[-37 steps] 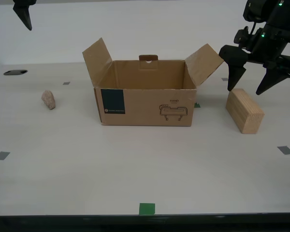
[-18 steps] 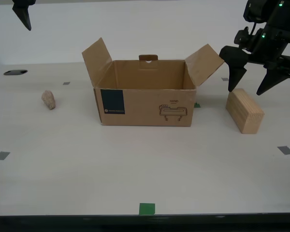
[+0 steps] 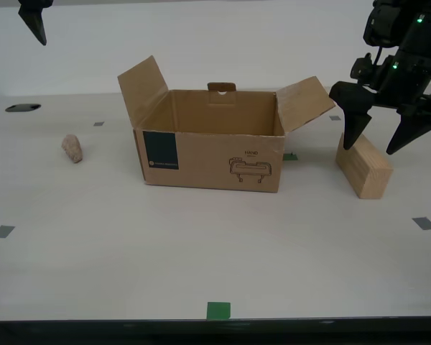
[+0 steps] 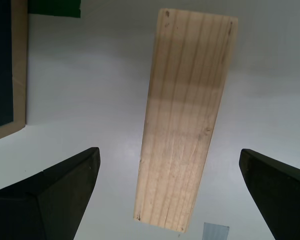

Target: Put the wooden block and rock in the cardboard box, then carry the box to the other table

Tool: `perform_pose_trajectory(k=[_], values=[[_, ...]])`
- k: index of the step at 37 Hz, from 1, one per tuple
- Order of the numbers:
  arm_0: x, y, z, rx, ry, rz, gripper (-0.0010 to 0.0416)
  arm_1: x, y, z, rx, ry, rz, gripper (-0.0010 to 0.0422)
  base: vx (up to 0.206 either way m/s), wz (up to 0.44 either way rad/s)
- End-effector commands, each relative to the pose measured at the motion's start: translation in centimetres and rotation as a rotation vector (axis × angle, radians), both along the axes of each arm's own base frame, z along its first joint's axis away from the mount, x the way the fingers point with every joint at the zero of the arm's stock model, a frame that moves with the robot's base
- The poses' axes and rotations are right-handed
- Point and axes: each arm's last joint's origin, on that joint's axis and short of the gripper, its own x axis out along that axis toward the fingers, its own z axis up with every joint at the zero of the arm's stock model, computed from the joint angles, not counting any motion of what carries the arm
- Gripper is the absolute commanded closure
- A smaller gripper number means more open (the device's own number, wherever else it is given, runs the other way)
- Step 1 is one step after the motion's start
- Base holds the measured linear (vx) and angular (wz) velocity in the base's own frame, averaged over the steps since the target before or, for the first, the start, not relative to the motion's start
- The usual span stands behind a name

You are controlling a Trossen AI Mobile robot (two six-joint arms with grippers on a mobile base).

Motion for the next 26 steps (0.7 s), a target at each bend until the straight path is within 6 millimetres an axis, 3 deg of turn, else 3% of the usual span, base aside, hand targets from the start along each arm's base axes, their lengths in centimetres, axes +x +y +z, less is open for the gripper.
perform_pose_trajectory(k=[1,26], values=[[0.17,-0.11,-0.04,-0.034,-0.023,-0.003,0.0016,0.02,0.03,0.02,0.0,-0.003,0.006,0.0046,0.0,0.0],[0.57,-0.19,-0.06,-0.068,-0.073,-0.009,0.0017,0.12,0.17,-0.57,0.039,-0.015,0.032,0.0046,0.0,0.0]])
